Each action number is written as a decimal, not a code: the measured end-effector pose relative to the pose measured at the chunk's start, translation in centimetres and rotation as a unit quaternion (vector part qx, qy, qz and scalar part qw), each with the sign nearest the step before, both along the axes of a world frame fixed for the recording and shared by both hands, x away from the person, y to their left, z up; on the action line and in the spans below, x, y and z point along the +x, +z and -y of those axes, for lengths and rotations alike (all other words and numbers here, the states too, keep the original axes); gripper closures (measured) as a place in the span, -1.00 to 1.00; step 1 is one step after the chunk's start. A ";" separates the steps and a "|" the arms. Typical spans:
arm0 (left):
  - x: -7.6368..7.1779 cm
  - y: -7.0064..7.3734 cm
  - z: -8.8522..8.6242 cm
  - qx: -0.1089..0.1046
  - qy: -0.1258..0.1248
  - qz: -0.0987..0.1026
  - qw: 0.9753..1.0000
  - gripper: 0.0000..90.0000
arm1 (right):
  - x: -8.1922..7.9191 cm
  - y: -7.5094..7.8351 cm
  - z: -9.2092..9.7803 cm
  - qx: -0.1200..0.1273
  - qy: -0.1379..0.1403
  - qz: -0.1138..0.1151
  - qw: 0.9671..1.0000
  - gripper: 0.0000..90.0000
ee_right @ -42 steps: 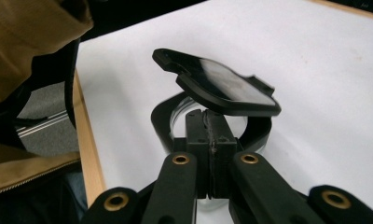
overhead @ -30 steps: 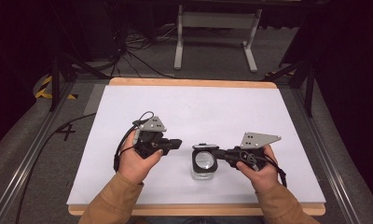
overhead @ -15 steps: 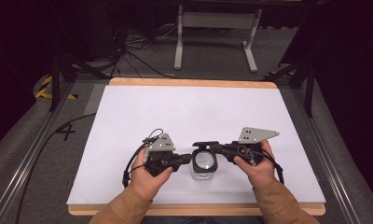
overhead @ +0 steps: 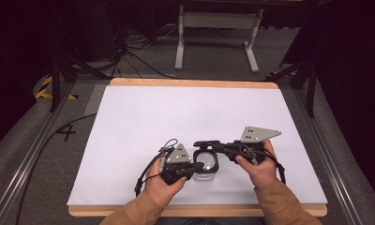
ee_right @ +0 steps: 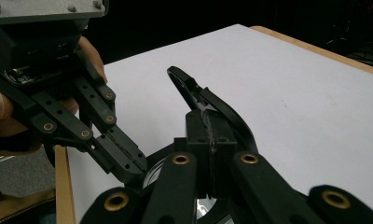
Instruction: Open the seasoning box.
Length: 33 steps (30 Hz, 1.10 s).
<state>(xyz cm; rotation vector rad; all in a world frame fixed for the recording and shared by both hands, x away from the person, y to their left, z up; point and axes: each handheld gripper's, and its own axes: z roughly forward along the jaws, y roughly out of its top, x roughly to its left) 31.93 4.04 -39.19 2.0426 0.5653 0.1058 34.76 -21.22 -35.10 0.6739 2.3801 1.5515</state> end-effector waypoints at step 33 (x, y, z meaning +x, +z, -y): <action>-0.2 0.0 0.1 0.007 -0.001 0.013 1.000 1.00 | 3.3 -0.3 -0.9 0.009 -0.060 0.025 0.998 1.00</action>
